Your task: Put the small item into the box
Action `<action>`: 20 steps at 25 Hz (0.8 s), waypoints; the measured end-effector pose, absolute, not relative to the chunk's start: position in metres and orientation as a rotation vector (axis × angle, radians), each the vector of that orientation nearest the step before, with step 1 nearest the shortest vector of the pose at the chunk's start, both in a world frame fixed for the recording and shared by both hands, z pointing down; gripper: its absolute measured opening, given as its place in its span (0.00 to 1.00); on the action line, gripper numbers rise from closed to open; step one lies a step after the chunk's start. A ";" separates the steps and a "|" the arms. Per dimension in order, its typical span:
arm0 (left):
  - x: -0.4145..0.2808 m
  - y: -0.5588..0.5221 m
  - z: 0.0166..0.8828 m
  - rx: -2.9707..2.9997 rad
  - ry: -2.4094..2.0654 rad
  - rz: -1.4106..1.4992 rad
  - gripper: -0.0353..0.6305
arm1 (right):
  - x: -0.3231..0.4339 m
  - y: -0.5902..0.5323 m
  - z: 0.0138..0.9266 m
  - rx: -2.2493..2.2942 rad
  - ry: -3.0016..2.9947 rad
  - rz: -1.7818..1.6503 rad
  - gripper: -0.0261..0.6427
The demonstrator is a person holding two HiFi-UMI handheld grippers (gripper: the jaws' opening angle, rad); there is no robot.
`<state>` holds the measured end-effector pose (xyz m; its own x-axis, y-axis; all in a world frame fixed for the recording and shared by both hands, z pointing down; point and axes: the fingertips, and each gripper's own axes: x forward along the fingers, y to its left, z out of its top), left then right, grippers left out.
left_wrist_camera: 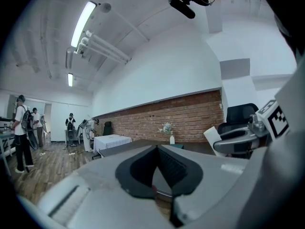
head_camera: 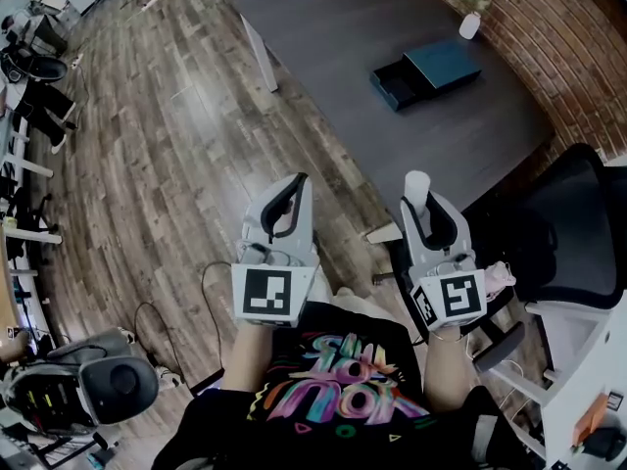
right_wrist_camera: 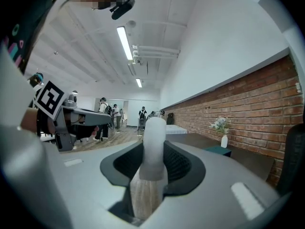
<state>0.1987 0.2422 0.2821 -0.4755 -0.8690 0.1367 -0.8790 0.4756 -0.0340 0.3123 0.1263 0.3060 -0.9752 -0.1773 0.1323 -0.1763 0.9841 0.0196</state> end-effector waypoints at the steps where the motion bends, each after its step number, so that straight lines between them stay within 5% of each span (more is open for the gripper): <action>1: 0.187 0.239 0.283 1.556 -2.604 0.144 0.06 | 0.302 0.123 0.306 0.277 -2.990 -0.013 0.24; 20: -0.037 0.161 0.298 1.730 -2.449 0.125 0.06 | 0.111 0.062 0.317 0.507 -2.889 -0.010 0.24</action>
<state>-0.0375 0.1612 0.2978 -0.3288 -0.9304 0.1622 -0.9421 0.3352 0.0131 0.1106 0.0623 0.3166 -0.9193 -0.3377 0.2022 -0.3363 0.9408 0.0423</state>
